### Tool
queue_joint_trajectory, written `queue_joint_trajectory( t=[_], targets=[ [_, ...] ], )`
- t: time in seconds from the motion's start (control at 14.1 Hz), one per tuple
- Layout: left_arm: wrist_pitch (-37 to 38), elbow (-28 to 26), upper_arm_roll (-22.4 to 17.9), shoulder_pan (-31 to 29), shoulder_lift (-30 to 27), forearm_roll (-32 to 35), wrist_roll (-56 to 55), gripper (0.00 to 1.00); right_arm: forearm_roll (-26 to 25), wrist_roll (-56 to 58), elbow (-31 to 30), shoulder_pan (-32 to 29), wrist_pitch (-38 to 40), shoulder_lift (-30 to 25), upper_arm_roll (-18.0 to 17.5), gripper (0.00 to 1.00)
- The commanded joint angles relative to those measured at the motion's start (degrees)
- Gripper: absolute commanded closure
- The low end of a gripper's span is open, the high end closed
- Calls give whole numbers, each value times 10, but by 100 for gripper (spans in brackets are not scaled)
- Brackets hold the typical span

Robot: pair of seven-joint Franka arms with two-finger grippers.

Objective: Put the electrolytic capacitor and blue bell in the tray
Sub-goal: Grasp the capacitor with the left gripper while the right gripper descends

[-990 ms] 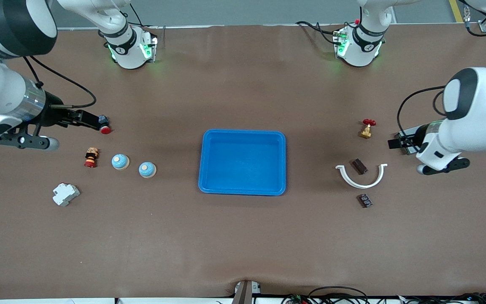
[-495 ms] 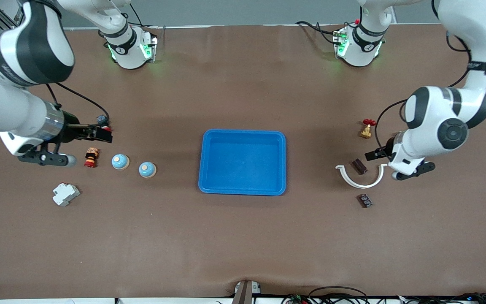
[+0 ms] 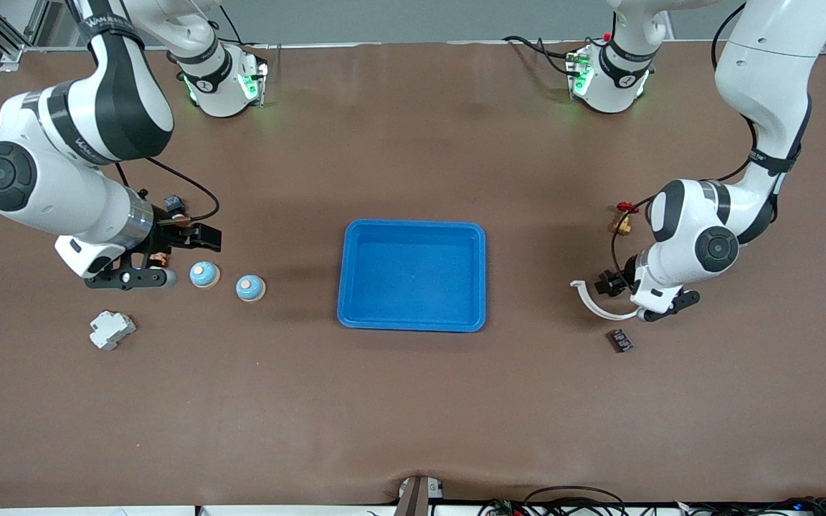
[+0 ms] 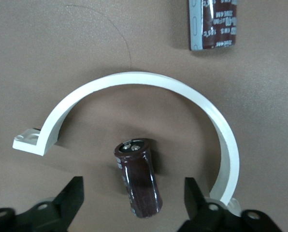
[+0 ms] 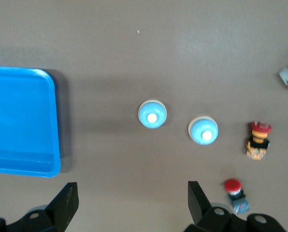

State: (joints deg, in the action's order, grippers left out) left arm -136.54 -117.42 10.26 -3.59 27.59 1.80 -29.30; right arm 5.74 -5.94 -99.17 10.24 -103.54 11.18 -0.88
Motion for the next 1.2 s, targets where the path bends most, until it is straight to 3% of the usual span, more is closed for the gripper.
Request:
queue_joint_trajectory(
  t=[0.0, 0.42, 0.57, 0.99, 1.13],
  targets=[
    [-7, 5, -2, 4, 8, 7, -13, 23, 1, 79, -50, -5, -59, -9, 2, 0],
    [-7, 7, -2, 5, 17, 7, -11, 48, -4, 131, -121, 1, -174, 6, 2, 0],
    [-7, 11, -2, 5, 22, 7, -11, 55, -7, 131, -123, 4, -183, 24, 1, 0],
    [-7, 11, -2, 6, 24, 7, -10, 92, -13, 131, -122, 19, -195, 81, 1, 0],
    [-5, 14, -2, 6, 25, 7, -8, 100, -24, 131, -123, 19, -218, 101, 1, 0]
  ],
)
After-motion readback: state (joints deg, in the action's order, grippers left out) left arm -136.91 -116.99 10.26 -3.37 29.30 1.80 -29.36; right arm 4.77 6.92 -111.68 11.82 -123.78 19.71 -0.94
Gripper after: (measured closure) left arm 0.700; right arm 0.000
